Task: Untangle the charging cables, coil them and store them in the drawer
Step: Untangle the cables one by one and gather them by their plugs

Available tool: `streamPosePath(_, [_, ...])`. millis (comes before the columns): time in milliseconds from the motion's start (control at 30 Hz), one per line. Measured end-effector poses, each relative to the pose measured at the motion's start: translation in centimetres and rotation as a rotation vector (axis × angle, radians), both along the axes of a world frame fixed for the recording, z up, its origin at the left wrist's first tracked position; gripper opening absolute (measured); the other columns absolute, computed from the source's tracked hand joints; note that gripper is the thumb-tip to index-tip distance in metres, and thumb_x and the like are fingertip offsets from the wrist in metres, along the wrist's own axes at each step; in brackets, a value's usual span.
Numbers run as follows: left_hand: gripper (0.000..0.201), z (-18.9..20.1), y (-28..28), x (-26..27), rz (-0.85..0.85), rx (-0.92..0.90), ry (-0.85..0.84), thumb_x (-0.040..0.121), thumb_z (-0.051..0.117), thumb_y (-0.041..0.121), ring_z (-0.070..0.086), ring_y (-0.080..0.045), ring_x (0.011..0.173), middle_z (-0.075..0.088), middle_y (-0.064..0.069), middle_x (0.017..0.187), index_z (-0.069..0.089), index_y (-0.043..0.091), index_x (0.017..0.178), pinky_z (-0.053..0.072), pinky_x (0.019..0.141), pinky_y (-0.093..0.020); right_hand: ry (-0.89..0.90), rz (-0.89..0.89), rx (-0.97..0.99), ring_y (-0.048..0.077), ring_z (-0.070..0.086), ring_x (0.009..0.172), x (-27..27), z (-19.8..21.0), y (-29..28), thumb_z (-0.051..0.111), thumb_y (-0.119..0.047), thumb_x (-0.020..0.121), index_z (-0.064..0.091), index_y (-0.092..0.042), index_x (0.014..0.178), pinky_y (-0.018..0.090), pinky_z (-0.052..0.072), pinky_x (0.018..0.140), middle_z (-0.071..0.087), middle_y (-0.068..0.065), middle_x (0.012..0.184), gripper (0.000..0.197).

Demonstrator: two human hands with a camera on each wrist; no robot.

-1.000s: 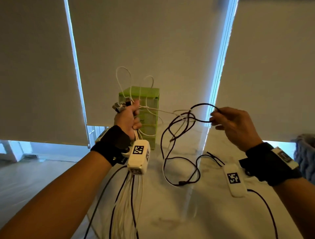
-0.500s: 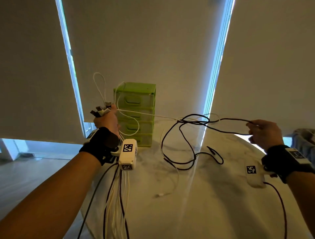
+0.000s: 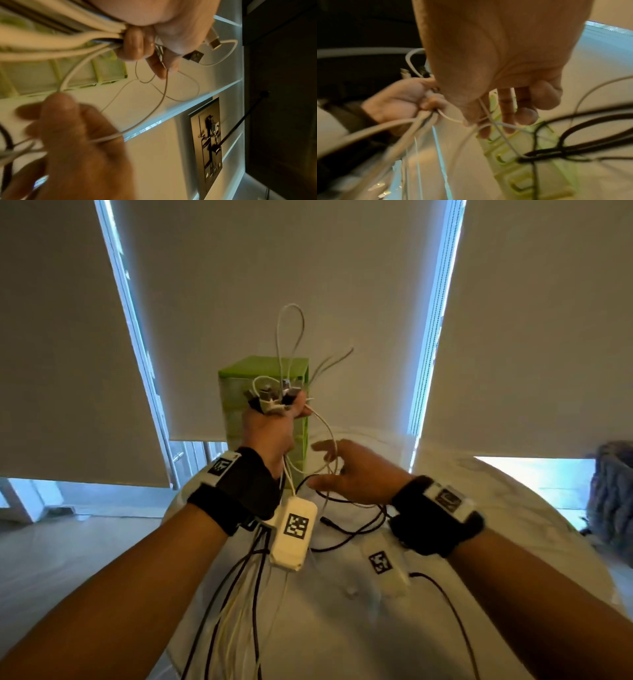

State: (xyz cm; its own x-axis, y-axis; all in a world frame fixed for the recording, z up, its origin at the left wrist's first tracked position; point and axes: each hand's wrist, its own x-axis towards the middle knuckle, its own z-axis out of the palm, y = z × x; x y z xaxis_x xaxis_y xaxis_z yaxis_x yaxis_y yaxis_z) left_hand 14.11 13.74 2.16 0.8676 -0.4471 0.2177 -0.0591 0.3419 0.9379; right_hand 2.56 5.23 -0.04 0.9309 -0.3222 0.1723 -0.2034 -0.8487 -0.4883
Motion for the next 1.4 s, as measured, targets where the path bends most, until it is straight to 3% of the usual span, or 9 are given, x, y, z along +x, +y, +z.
streamPosePath(100, [0.022, 0.9, 1.6, 1.3, 0.035, -0.089, 0.032, 0.089, 0.068, 0.018, 0.04, 0.002, 0.034, 0.067, -0.006, 0.089, 0.063, 0.01, 0.109, 0.029, 0.034, -0.013, 0.013, 0.025, 0.122, 0.017, 0.059, 0.089, 2.3, -2.2, -1.4, 0.049, -0.042, 0.098, 0.067, -0.015, 0.104, 0.03, 0.046, 0.085, 0.065, 0.004, 0.097, 0.034])
streamPosePath(167, [0.027, 1.3, 3.1, 3.1, 0.077, -0.143, 0.077, 0.089, 0.069, 0.023, 0.033, -0.003, 0.034, 0.067, -0.003, 0.085, 0.062, 0.011, 0.112, 0.026, 0.033, -0.016, -0.088, -0.008, 0.187, 0.014, 0.06, 0.079, 2.3, -3.0, -3.3, 0.044, -0.038, 0.1, 0.065, -0.023, 0.112, 0.032, 0.049, 0.08, 0.065, 0.007, 0.09, 0.028])
streamPosePath(333, [0.015, 1.6, 4.3, 5.2, 0.188, -0.235, 0.128, 0.087, 0.072, 0.022, 0.028, -0.003, 0.031, 0.062, 0.001, 0.07, 0.058, 0.017, 0.084, 0.022, 0.032, -0.015, -0.202, -0.153, -0.214, 0.019, 0.058, 0.069, 0.9, -4.7, -7.4, 0.045, -0.027, 0.101, 0.004, -0.044, 0.151, 0.029, 0.048, 0.068, 0.06, 0.002, 0.082, 0.067])
streamPosePath(533, [0.025, 1.3, 5.0, 6.5, 0.288, -0.265, 0.163, 0.085, 0.074, 0.02, 0.027, -0.004, 0.03, 0.053, -0.006, 0.071, 0.054, 0.019, 0.07, 0.021, 0.035, -0.016, -0.042, -0.358, -0.312, 0.023, 0.06, 0.088, -3.6, -7.1, -13.7, 0.057, -0.034, 0.094, 0.071, -0.016, 0.103, 0.029, 0.042, 0.072, 0.061, 0.002, 0.093, 0.024])
streamPosePath(767, [0.015, -1.0, 3.3, 6.9, 0.288, 0.013, 0.084, 0.082, 0.076, 0.019, 0.047, -0.002, 0.042, 0.064, -0.004, 0.08, 0.06, 0.017, 0.081, 0.039, 0.045, -0.015, -0.259, -0.426, 0.028, 0.014, 0.062, 0.076, -4.5, -4.7, -13.5, 0.078, -0.021, 0.079, 0.074, -0.018, 0.076, 0.023, 0.043, 0.068, 0.07, 0.001, 0.085, 0.006])
streamPosePath(900, [0.025, -2.7, 1.8, 4.1, 0.213, 0.137, -0.187, 0.075, 0.079, 0.007, 0.059, -0.004, 0.068, 0.063, 0.007, 0.078, 0.058, 0.021, 0.079, 0.045, 0.06, -0.018, -0.311, -0.263, 0.209, 0.01, 0.068, 0.074, -4.5, -2.4, -11.1, 0.071, -0.021, 0.086, 0.077, -0.012, 0.084, 0.017, 0.049, 0.069, 0.073, -0.001, 0.08, 0.011])
streamPosePath(1000, [0.028, -2.8, 1.0, 0.9, -0.011, 0.102, -0.343, 0.079, 0.07, -0.008, 0.063, 0.002, 0.07, 0.062, 0.005, 0.079, 0.059, 0.018, 0.08, 0.049, 0.065, -0.011, -0.334, -0.168, 0.401, 0.022, 0.071, 0.087, -4.3, -1.5, -10.2, 0.065, -0.023, 0.09, 0.075, -0.005, 0.091, 0.03, 0.056, 0.084, 0.074, 0.008, 0.088, 0.02])
streamPosePath(1233, [0.031, -4.7, -2.6, -2.0, -0.33, 0.405, -0.492, 0.066, 0.079, 0.03, 0.068, -0.018, 0.095, 0.072, 0.001, 0.1, 0.07, 0.03, 0.095, 0.056, 0.088, -0.043, -0.442, -0.116, 0.63, 0.021, 0.071, 0.086, -3.2, -1.7, -7.3, 0.059, -0.018, 0.094, 0.072, -0.011, 0.094, 0.03, 0.056, 0.083, 0.074, 0.008, 0.088, 0.015])
streamPosePath(1400, [0.006, -5.5, -3.3, -1.6, -0.38, 0.53, -0.561, 0.079, 0.075, 0.014, 0.068, -0.026, 0.089, 0.072, -0.007, 0.086, 0.069, 0.014, 0.08, 0.056, 0.084, -0.05, -0.464, -0.111, 0.6, 0.023, 0.07, 0.084, -2.8, -2.1, -5.9, 0.055, -0.018, 0.096, 0.07, -0.009, 0.09, 0.031, 0.056, 0.08, 0.072, 0.007, 0.084, 0.019])
